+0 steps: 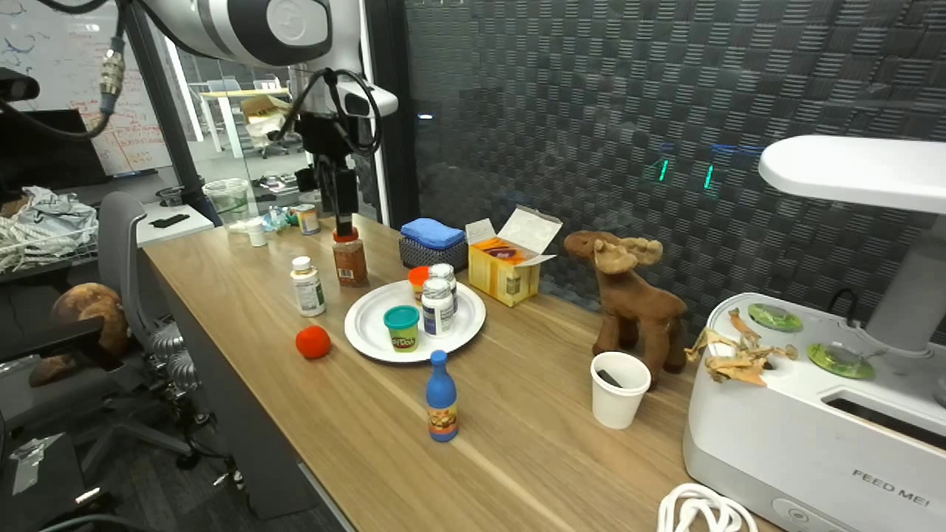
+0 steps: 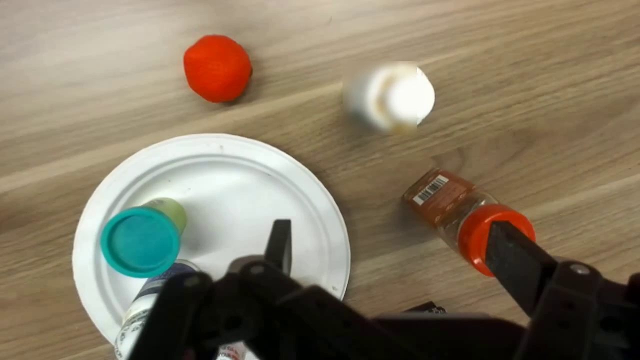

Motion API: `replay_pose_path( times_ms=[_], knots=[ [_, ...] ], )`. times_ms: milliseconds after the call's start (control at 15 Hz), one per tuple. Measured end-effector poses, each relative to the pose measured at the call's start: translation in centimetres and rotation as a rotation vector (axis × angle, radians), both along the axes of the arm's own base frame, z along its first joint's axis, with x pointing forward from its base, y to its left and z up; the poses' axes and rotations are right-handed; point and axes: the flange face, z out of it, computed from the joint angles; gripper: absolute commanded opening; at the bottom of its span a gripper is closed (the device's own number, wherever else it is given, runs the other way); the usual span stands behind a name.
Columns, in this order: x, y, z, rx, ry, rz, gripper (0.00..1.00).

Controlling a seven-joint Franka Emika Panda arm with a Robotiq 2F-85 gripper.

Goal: Put all the objects surrounding the plate on the plate.

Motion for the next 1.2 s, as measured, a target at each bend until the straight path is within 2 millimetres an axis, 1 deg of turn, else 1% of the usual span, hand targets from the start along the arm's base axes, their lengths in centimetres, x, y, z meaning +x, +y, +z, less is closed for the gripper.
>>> replay_pose_path(
  times_ms=[133, 400, 667, 800, 1200],
  knots=[
    [-0.9, 0.9, 0.0, -0.014, 0.015, 0.035, 1.00],
    [-2.3, 2.3, -1.7, -0.017, 0.031, 0.094, 1.00],
    [-2.6, 2.7, -3.9, -0.025, 0.038, 0.113, 1.00],
    [-2.6, 2.9, -4.7, -0.035, 0.038, 0.128, 1.00],
    [-3.2, 4.7, -5.6, -0.047, 0.038, 0.171, 1.00]
  ],
)
